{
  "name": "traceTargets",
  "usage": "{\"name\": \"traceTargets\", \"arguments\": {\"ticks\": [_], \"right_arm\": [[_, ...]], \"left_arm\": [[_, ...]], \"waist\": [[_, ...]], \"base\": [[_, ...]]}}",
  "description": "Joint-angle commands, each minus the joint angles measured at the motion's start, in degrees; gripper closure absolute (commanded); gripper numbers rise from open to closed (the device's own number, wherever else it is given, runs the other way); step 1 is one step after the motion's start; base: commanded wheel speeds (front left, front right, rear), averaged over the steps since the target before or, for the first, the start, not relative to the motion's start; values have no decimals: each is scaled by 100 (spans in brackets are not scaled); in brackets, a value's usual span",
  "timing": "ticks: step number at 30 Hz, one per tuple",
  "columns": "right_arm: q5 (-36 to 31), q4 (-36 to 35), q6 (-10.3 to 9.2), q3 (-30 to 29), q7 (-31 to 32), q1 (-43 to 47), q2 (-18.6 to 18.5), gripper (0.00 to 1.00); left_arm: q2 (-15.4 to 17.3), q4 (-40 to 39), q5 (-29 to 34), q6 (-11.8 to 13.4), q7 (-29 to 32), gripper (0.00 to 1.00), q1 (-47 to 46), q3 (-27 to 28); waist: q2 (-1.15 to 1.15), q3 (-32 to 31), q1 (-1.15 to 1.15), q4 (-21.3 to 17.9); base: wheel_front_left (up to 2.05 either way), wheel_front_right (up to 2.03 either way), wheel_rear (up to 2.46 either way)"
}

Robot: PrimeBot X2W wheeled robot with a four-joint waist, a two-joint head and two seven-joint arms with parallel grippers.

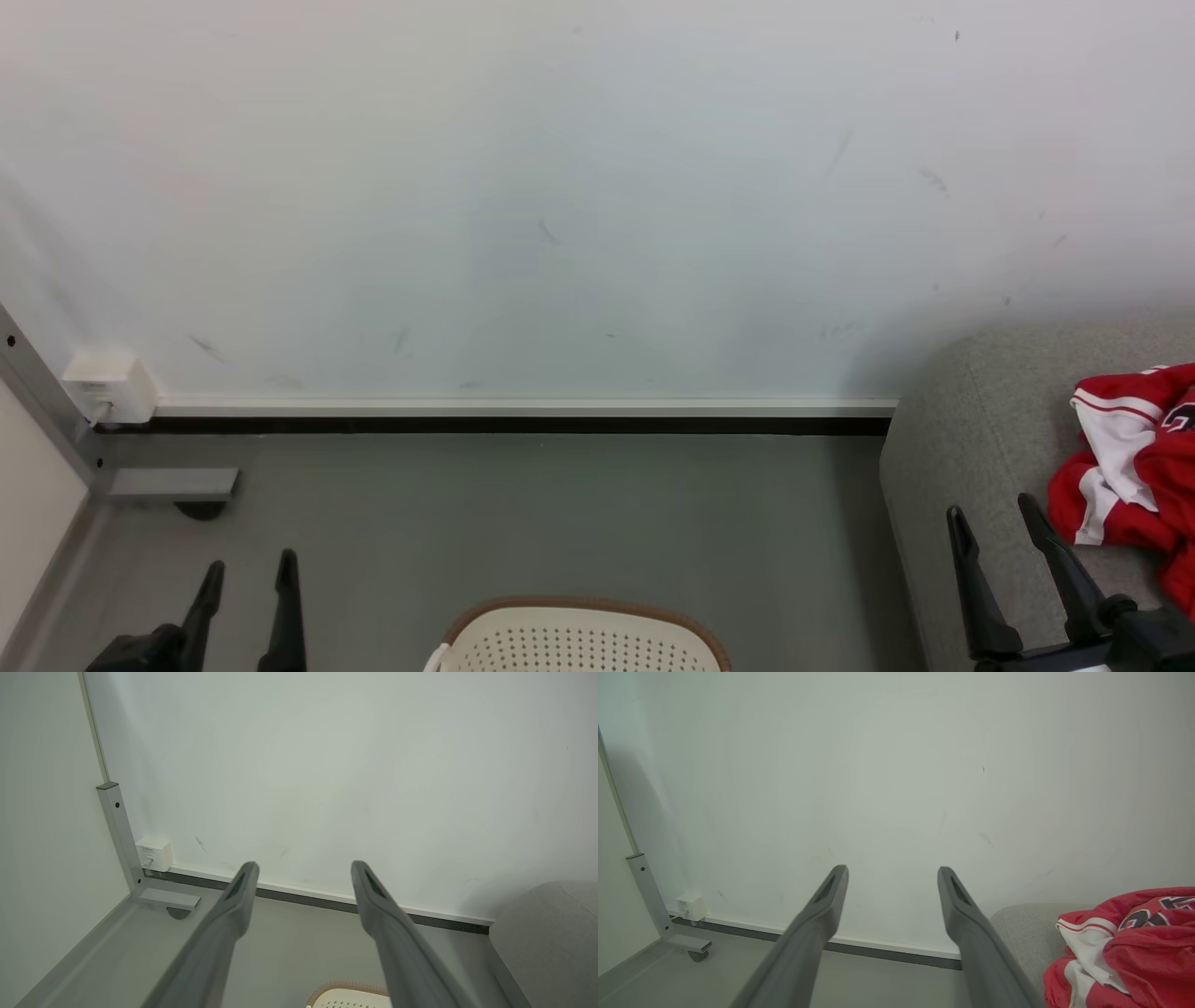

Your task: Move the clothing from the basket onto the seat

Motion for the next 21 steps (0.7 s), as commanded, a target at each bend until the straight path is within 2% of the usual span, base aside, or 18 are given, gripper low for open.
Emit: {"name": "traceTargets", "arguments": {"ticks": [1,21], "right_arm": [[-20,49,-13,16,-16,55,14,0],[114,256,-13,181,-15,-34,-12,0]], "left_arm": [[-53,62,89,-67,1,0,74,88],[-376,270,530,-428,1,0,-40,528]], "waist": [[0,-9,0,-11],[0,-53,0,-92]], "base": [[0,0,0],[0,0,0]]}}
